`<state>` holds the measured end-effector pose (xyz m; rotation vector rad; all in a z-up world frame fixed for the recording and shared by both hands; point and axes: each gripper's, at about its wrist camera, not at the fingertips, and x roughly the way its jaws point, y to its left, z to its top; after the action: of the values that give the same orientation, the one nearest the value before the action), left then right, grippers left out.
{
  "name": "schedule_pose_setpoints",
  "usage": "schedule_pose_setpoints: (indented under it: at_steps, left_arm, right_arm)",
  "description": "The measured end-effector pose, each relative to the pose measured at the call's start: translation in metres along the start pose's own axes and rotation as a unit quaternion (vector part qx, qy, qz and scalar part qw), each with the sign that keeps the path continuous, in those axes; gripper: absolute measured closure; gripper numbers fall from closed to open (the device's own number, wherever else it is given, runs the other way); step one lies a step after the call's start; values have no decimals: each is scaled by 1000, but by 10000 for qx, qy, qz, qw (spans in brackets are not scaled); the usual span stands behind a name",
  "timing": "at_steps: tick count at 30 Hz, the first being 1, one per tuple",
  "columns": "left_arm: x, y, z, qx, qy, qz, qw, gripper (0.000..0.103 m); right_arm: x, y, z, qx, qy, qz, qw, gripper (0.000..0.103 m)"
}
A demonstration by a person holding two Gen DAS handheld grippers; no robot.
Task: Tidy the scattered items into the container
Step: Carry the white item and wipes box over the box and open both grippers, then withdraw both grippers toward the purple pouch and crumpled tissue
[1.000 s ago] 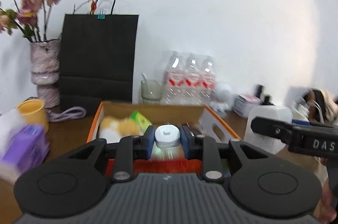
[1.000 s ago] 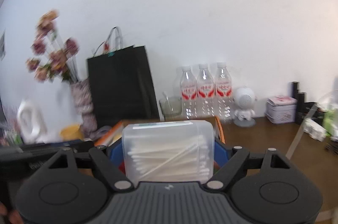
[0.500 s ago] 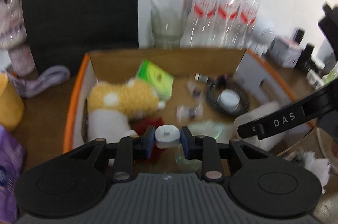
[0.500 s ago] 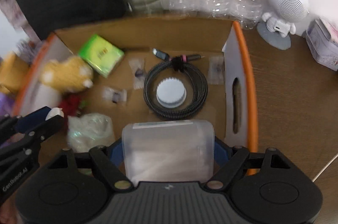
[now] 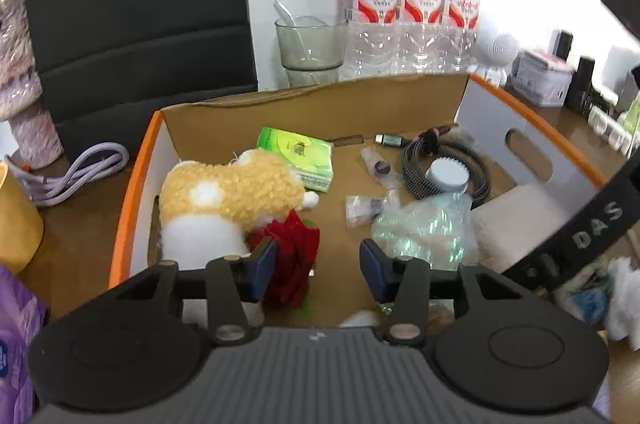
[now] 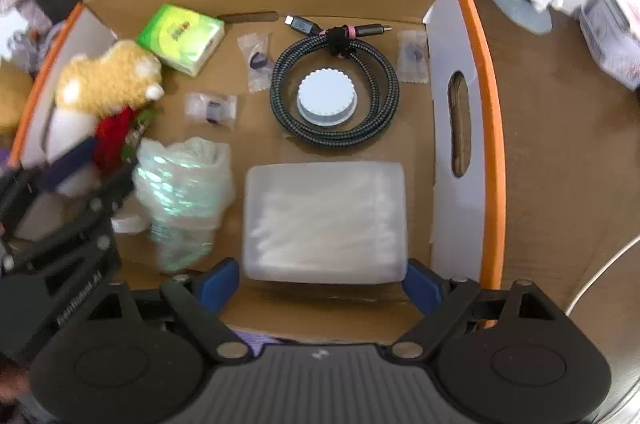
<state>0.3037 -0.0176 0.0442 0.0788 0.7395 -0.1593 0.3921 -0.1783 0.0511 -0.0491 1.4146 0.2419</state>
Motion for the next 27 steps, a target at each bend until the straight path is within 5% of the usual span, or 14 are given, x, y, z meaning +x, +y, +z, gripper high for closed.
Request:
schedule_pose_setpoints:
  at_steps: [5,7,10,12,15,17,21,27]
  left_arm:
    - [-34,-3,18,-21,-255,154,9996,37]
    - [-47,0,25,-205,-202,139,9995,25]
    - [-70,2,27,-442,-269,122,9986,21]
    - [-94,2,18,-521,-650,254,9962,18]
    - [-139,2,-17,-851,-1756,590,9790,2]
    - [-154,1,-43,-1045,-2190,799,9668,1]
    - [-173,-4,-86,-1148,-2274,935,9625,1]
    - [-225,-31,-153,-639,-2552,813,9613,0]
  right_arm:
    - [-28,-2,-6,224,-154,239,9993,15]
    - [-48,2,-11,158,-470,166,9986,14]
    - [-82,3,-24,20,-1281,180,9916,13]
    - [-103,4,-42,14,-2076,163,9781,11]
    - [-121,12,-102,-118,-3821,82,9240,6]
    - [-113,14,-143,-217,-4588,173,8881,2]
    - [-93,20,-197,116,-4641,-17,8857,2]
    - [-84,37,-310,-302,-5099,103,8597,0]
